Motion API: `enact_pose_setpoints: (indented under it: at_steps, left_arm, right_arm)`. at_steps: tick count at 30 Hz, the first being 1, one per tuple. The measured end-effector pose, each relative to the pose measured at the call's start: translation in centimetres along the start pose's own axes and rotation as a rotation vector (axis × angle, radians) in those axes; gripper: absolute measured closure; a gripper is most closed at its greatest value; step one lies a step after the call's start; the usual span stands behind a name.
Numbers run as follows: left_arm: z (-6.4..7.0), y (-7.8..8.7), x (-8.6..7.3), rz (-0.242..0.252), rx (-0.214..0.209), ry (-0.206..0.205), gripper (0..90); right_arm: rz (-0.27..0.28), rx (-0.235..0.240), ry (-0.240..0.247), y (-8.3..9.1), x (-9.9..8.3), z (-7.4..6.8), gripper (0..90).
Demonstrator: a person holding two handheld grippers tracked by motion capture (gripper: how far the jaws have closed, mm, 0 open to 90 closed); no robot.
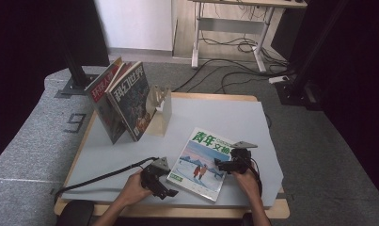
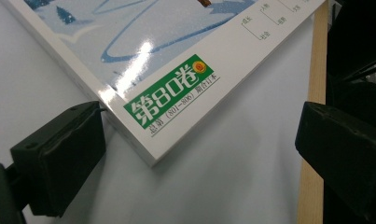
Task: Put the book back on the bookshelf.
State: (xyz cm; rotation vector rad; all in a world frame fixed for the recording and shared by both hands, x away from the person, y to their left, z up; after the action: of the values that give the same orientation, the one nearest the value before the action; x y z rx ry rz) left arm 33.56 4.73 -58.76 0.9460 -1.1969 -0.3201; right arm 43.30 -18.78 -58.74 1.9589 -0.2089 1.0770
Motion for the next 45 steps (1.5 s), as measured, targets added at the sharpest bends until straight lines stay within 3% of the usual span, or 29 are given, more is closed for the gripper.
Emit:
enact_pose_setpoints:
  at_steps: [13, 22, 31, 40, 45]
  left_arm:
    - [1.0, -0.5, 0.5, -0.005, -0.017, -0.019, 1.6]
    - [1.7, -0.5, 0.7, 0.011, -0.072, 0.002, 3.2]
    - [2.8, -0.9, 0.8, -0.020, -0.052, -0.064, 1.1]
    - [3.5, -1.0, 1.0, 0.004, -0.098, -0.046, 1.9]
    - [3.8, -1.2, 1.0, -0.023, -0.057, -0.108, 0.2]
  right_arm:
    - [0.015, 0.009, -0.004, -1.5, 1.5, 0.8, 0.0]
    - [0.019, 0.019, -0.011, -2.5, 2.4, 1.1, 0.0]
    - [0.029, 0.027, -0.015, -3.3, 3.2, 1.3, 0.0]
    - [0.010, 0.026, -0.001, -4.1, 3.9, 1.4, 0.0]
    - [-0.002, 0.028, 0.007, -4.3, 4.0, 1.4, 0.0]
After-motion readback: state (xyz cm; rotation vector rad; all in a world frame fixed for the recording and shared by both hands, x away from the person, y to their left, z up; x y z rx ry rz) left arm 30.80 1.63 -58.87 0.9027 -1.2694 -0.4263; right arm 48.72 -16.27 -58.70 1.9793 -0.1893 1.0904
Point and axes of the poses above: each handheld gripper's, and its own axes: y roughly backward along the jaws, x roughly out of its top, z roughly to its right, the point moved 9 cm from there along -y, roughly forward along the jaws, and after that the axes turned 13 degrees about x, right-handed, at the moved point
